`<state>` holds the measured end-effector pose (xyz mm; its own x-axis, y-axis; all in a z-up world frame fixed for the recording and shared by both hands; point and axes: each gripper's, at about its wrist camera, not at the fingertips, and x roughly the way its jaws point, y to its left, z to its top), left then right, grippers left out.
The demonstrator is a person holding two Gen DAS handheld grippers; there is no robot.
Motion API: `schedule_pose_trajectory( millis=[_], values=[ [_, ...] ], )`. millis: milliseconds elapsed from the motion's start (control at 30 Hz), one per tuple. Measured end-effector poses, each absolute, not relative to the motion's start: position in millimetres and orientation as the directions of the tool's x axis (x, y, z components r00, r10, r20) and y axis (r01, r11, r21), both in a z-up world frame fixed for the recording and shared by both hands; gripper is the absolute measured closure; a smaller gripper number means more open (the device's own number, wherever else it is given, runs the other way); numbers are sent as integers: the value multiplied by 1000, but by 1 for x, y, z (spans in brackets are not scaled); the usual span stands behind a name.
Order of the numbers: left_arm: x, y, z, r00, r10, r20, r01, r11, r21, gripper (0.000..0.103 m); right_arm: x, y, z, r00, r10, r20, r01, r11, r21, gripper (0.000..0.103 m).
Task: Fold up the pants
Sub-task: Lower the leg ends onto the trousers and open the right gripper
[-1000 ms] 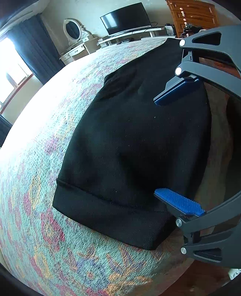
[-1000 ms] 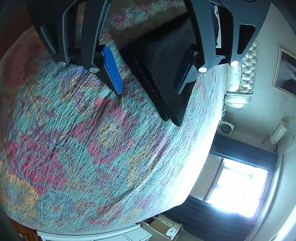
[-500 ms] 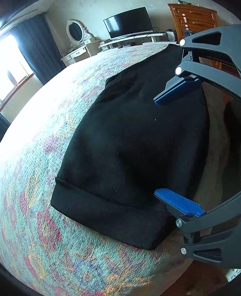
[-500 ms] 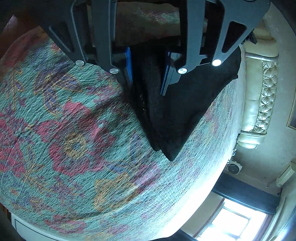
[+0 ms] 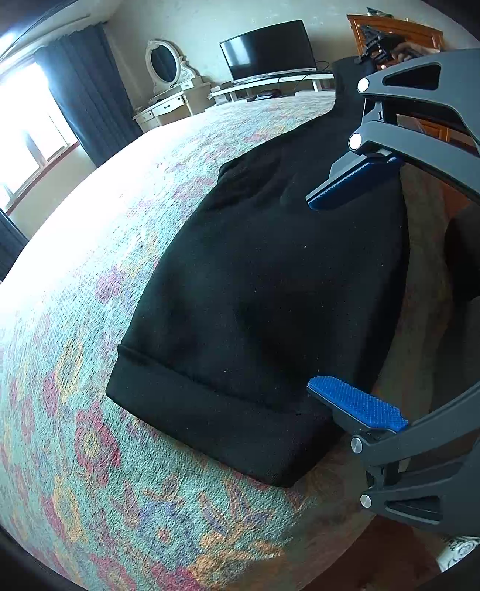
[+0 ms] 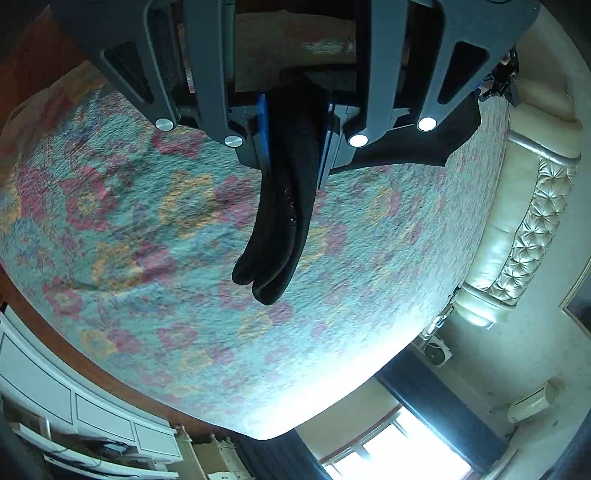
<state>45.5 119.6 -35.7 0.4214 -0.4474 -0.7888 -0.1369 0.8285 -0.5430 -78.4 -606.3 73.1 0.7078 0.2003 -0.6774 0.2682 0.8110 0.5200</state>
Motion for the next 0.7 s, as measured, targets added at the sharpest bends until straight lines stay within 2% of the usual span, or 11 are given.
schedule_pose_trajectory(
  millis=[200,333,467,700],
  values=[
    [48,112,-34,418,-444,-792,-144,829,-541,13,-65,-516,129,705,257,-662,105,884,455,84],
    [51,110,-31,417,-443,-794,-133,834,-535,13,-46,-443,137,682,276,-677,30,915,403,84],
    [51,111,-31,415,-456,-788,-129,827,-547,13,-26,-375,119,643,275,-715,-1,934,358,84],
    [52,122,-31,414,-471,-779,-141,812,-566,13,5,-286,50,570,224,-791,-7,963,268,84]
  ],
)
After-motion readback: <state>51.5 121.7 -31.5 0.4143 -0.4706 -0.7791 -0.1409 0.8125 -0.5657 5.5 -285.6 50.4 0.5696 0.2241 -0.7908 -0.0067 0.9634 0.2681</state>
